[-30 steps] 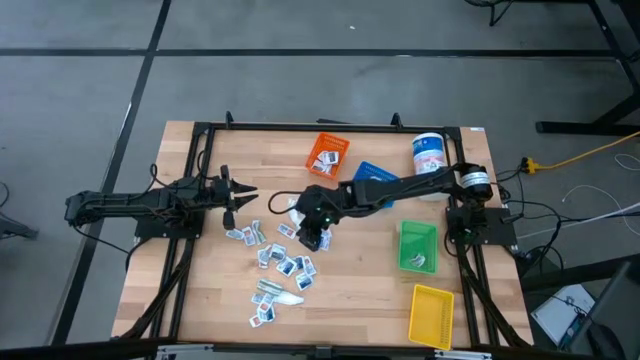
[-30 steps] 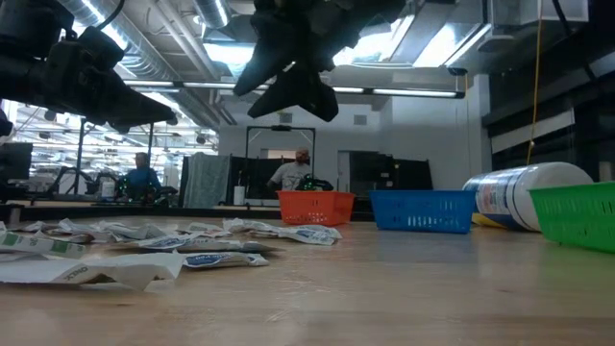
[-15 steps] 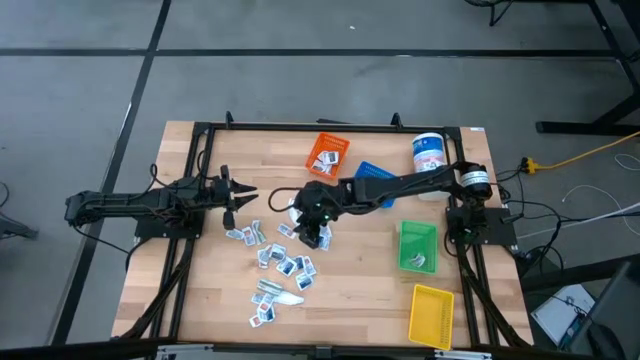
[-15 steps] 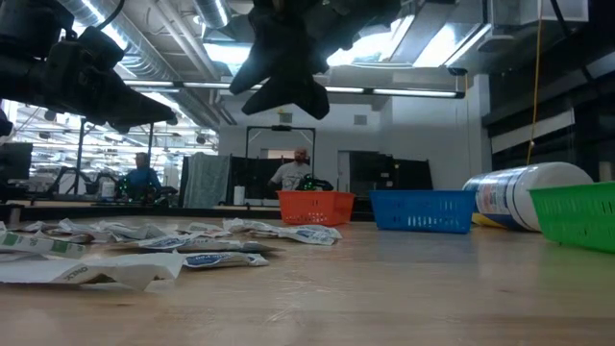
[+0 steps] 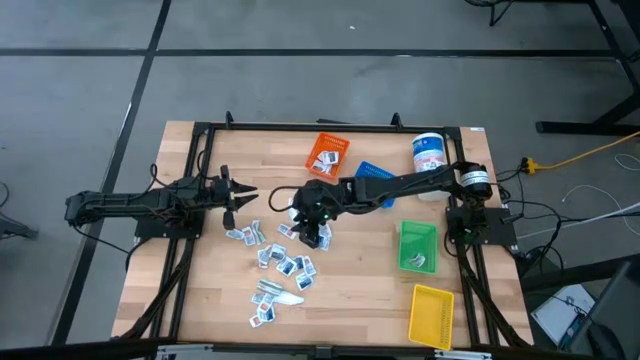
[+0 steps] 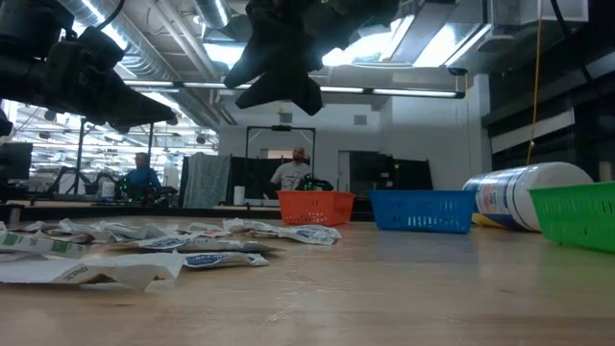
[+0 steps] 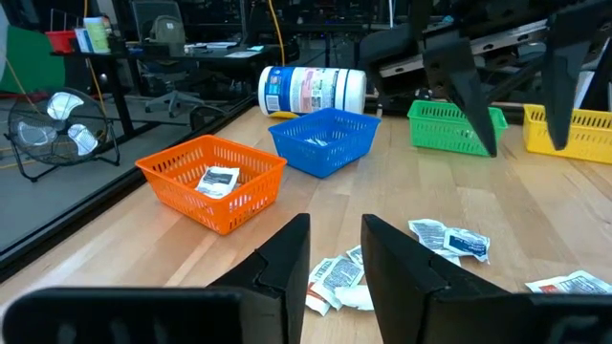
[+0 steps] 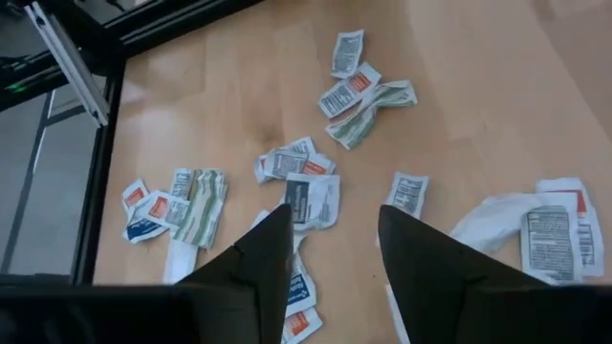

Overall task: Pick & Place First Aid Supplies
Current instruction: Put the blue alcohol pad into the green basket

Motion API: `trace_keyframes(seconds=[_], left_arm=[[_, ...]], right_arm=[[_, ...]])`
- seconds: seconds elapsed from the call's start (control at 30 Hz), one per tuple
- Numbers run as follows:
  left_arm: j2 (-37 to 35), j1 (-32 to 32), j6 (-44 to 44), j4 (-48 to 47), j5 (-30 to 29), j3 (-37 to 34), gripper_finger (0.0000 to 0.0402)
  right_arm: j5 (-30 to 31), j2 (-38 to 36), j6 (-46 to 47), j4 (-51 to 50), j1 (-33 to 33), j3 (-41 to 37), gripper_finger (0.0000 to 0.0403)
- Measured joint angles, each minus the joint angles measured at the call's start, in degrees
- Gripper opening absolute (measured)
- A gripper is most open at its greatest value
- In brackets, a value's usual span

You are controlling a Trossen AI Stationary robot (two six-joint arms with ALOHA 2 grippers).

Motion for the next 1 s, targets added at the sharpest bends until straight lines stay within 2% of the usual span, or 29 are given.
trace_keyframes(seconds=[0.63, 0.77, 1.0], left_arm=[[0.0, 0.0, 0.0, 0.0, 0.0, 0.0, 0.0091], [0.0, 0.0, 0.0, 0.0, 0.0, 0.0, 0.0092], [0.0, 0.0, 0.0, 0.0, 0.0, 0.0, 0.009]], right_arm=[[0.1, 0.0, 0.2, -1.4, -0.5, 0.0, 0.0156], [0.0, 0.0, 0.2, -6.4, -0.7, 0.0, 0.0156], [0.2, 0.0, 0.3, -23.9, -1.7, -0.1, 0.0156]])
